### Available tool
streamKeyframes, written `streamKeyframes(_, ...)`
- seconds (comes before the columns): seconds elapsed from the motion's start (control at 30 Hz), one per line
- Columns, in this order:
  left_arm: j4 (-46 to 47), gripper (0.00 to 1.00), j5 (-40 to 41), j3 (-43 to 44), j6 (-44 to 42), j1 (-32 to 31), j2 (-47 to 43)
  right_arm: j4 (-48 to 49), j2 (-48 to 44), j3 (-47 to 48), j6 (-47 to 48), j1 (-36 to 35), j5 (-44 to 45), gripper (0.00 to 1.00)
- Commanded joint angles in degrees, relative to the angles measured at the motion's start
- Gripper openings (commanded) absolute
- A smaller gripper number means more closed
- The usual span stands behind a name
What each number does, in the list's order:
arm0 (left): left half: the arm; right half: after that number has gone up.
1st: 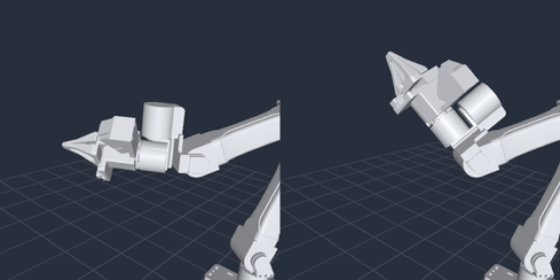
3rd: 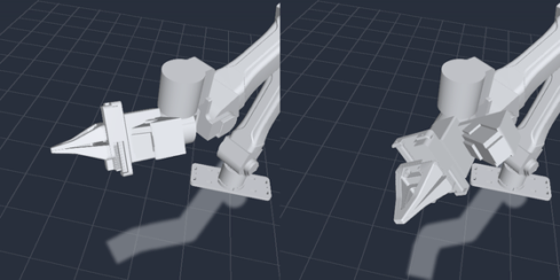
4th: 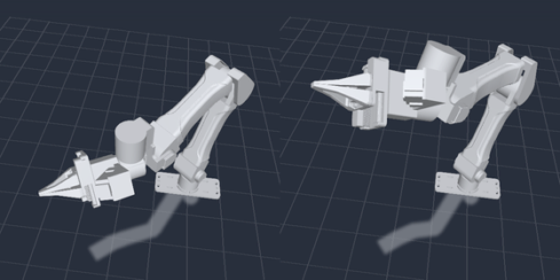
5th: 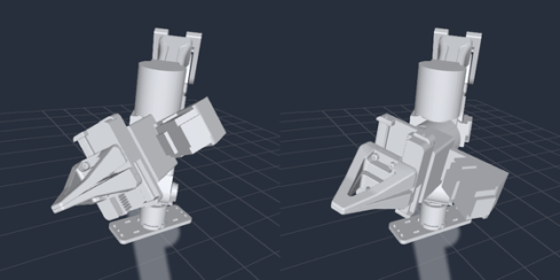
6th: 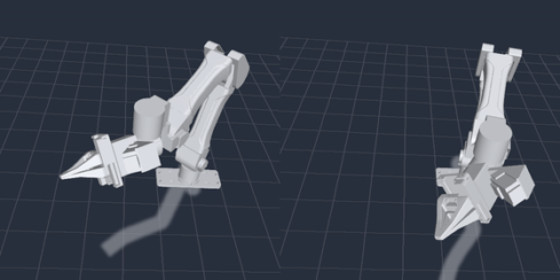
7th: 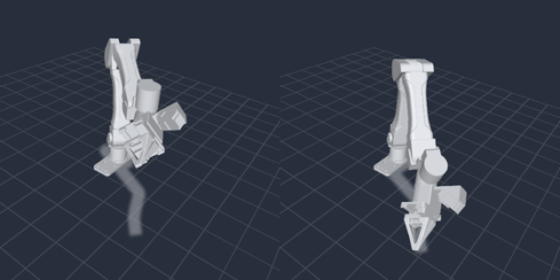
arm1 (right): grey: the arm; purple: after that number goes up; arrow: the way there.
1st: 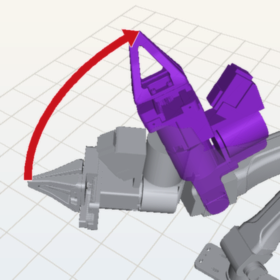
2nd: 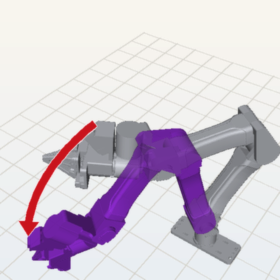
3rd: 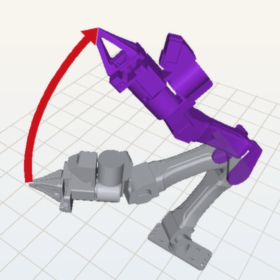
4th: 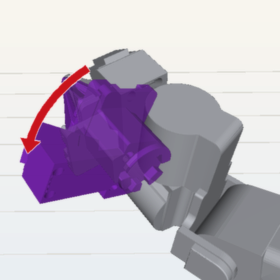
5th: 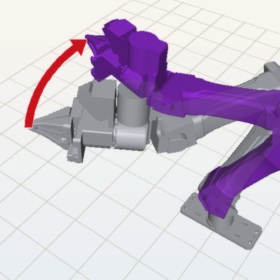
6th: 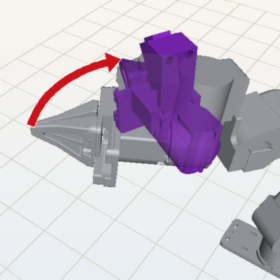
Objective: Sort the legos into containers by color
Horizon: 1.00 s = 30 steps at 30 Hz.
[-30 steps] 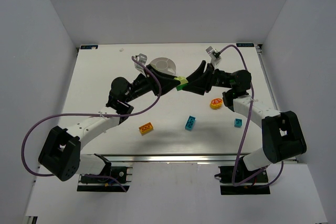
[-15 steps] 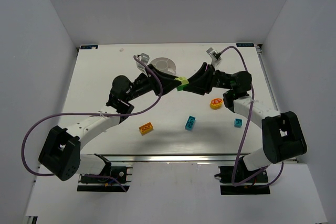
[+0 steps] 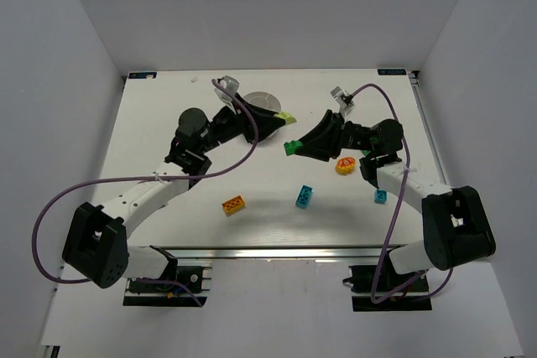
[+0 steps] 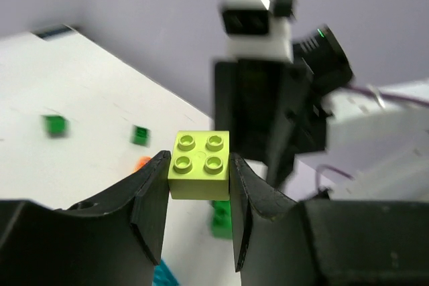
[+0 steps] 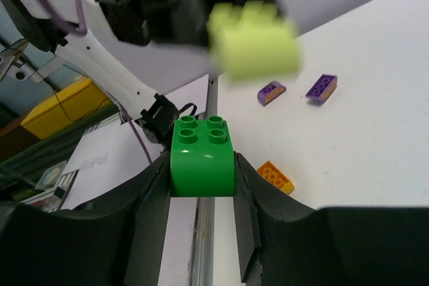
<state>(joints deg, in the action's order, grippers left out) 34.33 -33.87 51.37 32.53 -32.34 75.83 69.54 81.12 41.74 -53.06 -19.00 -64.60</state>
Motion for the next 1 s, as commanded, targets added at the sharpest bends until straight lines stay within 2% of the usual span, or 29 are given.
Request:
streamKeyframes(0.0,1.88,0.00,6.53,2.50,-1.33,2.89,-0.16,0.86,-1.06,-0.60,1.30,0.20,-3.34,0.00)
streamKeyframes(0.23,0.75,0.00,6.53,3.99,-1.59,4.56,-0.51,0.87,-1.23,-0.43,2.07,0.20,-4.48,0.00)
streamKeyframes(0.3,-2.58,0.00,7.75,4.35,-3.78,5.09,-1.21,-4.56,-1.93,0.10,5.05,0.28,-4.75,0.00)
streamKeyframes(0.33,-7.56,0.00,10.11,5.48,-5.27,5.61,-1.39,-8.50,-3.06,1.23,7.77,0.46,-4.66,0.00)
streamKeyframes(0.37,-10.39,0.00,11.79,6.01,-8.16,5.62,-1.56,-13.50,-3.95,2.03,15.45,0.63,-4.31,0.00)
streamKeyframes(0.4,-13.81,0.00,13.81,6.71,-9.49,5.62,-1.57,-25.65,-4.65,3.16,20.23,0.81,-2.57,0.00)
streamKeyframes(0.47,-24.01,0.00,21.16,9.78,-13.44,6.15,-0.95,-38.71,-6.94,7.29,31.21,0.90,-0.19,0.00)
streamKeyframes(0.5,-27.61,0.00,23.39,11.02,-14.51,6.15,-0.34,-48.69,-7.99,8.61,40.14,0.81,2.69,0.00)
streamKeyframes(0.53,-33.82,0.00,25.41,12.25,-15.56,6.76,1.23,-52.01,-8.17,9.67,43.27,0.99,3.59,0.00)
streamKeyframes(0.57,-37.19,0.00,29.95,14.87,-17.14,7.28,2.29,-54.31,-8.43,11.16,45.56,1.25,5.34,0.00)
streamKeyframes(0.63,-45.53,0.00,32.98,18.04,-18.20,8.07,6.66,-59.93,-8.79,12.22,50.49,1.69,6.32,0.00)
streamKeyframes(0.7,-49.60,0.00,37.45,22.86,-19.70,8.87,10.11,-61.27,-9.14,12.58,52.08,2.65,6.59,0.00)
streamKeyframes(0.77,-55.92,0.00,39.48,27.18,-20.58,9.49,16.15,-62.24,-10.01,12.14,52.79,2.66,6.59,0.00)
streamKeyframes(0.8,-60.99,0.00,41.67,32.68,-20.67,10.09,18.62,-62.76,-10.80,11.88,55.84,3.35,6.50,0.00)
streamKeyframes(0.9,-68.23,0.00,44.41,43.32,-17.95,10.63,27.16,-65.14,-12.65,11.09,57.97,4.06,6.59,0.00)
streamKeyframes(0.97,-71.58,0.00,43.89,46.96,-16.10,10.63,29.89,-64.71,-13.79,10.21,58.94,4.33,6.50,0.00)
